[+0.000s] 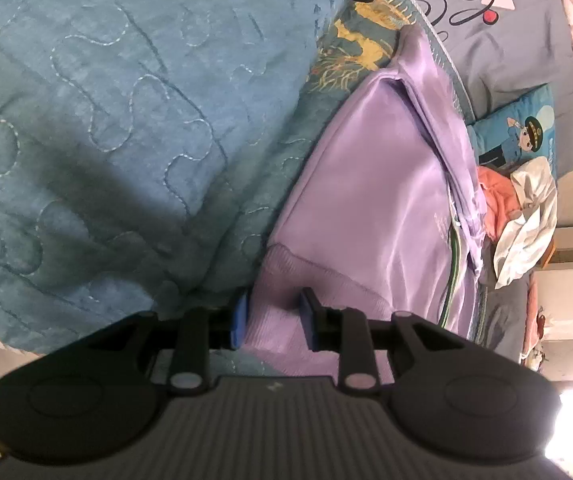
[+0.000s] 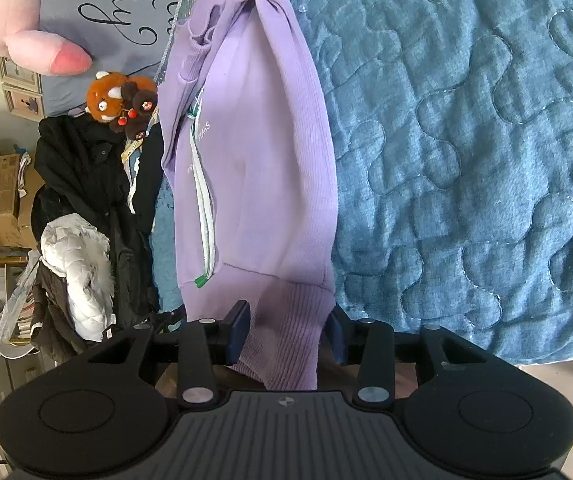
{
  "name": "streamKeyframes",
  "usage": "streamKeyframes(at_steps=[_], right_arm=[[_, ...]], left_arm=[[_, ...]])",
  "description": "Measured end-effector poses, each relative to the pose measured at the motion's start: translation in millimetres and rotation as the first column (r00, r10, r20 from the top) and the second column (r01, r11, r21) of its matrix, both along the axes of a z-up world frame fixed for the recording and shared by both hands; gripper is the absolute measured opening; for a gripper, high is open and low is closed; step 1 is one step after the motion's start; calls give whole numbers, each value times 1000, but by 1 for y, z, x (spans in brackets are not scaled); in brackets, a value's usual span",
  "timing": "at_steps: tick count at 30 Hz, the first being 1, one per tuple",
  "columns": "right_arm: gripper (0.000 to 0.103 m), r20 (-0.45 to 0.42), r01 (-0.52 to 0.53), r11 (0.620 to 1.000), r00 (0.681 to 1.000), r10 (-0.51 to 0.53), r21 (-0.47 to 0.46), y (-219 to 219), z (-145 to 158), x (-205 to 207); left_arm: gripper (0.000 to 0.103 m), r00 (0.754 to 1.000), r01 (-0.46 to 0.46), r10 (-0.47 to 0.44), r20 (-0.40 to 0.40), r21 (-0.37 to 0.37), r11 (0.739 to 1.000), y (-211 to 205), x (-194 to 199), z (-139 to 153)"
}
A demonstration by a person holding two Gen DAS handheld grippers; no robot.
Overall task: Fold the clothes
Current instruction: 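Grasp the sweatshirt hem ribbing with the right gripper while the left gripper grasps the hem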
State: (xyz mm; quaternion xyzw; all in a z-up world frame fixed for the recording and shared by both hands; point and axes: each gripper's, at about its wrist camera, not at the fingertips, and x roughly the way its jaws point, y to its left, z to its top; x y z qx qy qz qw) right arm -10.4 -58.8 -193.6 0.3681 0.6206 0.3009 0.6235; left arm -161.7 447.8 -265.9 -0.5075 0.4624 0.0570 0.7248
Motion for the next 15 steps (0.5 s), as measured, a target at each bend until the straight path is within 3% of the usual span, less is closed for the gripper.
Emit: streamKeyframes(at_steps=[8, 10, 11, 15], right_arm=[[38, -8, 14, 1000, 1000, -14, 13, -2, -2, 0], [20, -13, 28, 1000, 1000, -27, 13, -4, -3, 0], [16, -13, 34, 999, 999, -34, 15, -5, -3, 0], [10, 33, 44, 999, 998, -44, 14, -5, 4, -2]], left_arm=[[7, 999, -26, 27, -28, 53, 998, -6, -2, 11], [6, 998, -42, 44, -36, 67, 997, -10, -1, 15], [6, 998, -43, 46, -42, 79, 996, -12, 0, 18], [5, 997, -43, 50, -56, 118, 992, -20, 4, 28]])
